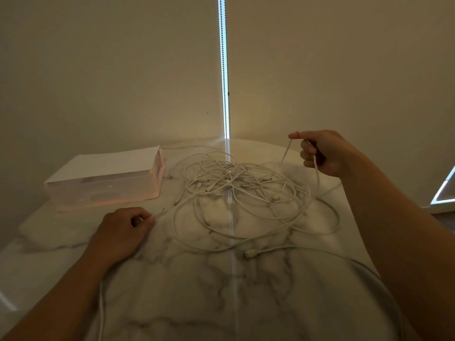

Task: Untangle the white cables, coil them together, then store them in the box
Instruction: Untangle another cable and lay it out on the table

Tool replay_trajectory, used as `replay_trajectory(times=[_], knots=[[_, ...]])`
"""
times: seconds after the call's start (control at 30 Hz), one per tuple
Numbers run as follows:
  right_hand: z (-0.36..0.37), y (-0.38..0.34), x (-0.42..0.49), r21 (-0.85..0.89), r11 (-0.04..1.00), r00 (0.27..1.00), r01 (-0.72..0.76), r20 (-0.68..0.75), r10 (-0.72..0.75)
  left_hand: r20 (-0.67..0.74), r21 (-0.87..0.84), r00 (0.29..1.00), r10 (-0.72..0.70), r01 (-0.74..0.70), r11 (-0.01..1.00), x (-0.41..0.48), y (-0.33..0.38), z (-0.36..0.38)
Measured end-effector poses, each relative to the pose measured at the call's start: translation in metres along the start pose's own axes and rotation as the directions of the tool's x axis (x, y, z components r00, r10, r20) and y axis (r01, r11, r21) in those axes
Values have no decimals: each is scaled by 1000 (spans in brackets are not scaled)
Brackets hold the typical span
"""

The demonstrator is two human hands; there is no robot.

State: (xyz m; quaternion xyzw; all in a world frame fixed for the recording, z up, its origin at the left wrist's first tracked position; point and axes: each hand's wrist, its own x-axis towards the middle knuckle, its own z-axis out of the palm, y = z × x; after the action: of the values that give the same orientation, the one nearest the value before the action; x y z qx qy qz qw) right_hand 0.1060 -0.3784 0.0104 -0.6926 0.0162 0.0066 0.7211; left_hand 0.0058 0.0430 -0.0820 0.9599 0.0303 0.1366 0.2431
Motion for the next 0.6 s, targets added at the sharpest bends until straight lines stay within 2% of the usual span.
replay_trajectory(times=[0.07, 0.2, 0.3, 0.4, 0.5, 0.6], knots=[[0, -4, -2, 36, 999, 999, -25, 45, 23, 5, -3, 1000, -3, 3, 1000, 1, 0, 0], [1, -6, 2, 140, 984, 994, -106, -3, 108, 4, -9, 1000, -4, 4, 1000, 0, 0, 0], [-2, -1, 4, 71, 990, 992, -120, -32, 123, 1, -12, 1000, -7, 7, 1000, 0, 1, 0], [-5, 1, 2, 39, 993, 993, -111, 44, 109, 2, -5, 1000, -2, 2, 1000, 1, 0, 0], [-2, -3, -3, 84, 993, 984, -78, 165, 64, 5, -7, 1000, 5, -5, 1000, 1, 0, 0], [4, -7, -5, 113, 991, 977, 74, 191, -95, 3, -10, 1000, 6, -6, 1000, 1, 0, 1]])
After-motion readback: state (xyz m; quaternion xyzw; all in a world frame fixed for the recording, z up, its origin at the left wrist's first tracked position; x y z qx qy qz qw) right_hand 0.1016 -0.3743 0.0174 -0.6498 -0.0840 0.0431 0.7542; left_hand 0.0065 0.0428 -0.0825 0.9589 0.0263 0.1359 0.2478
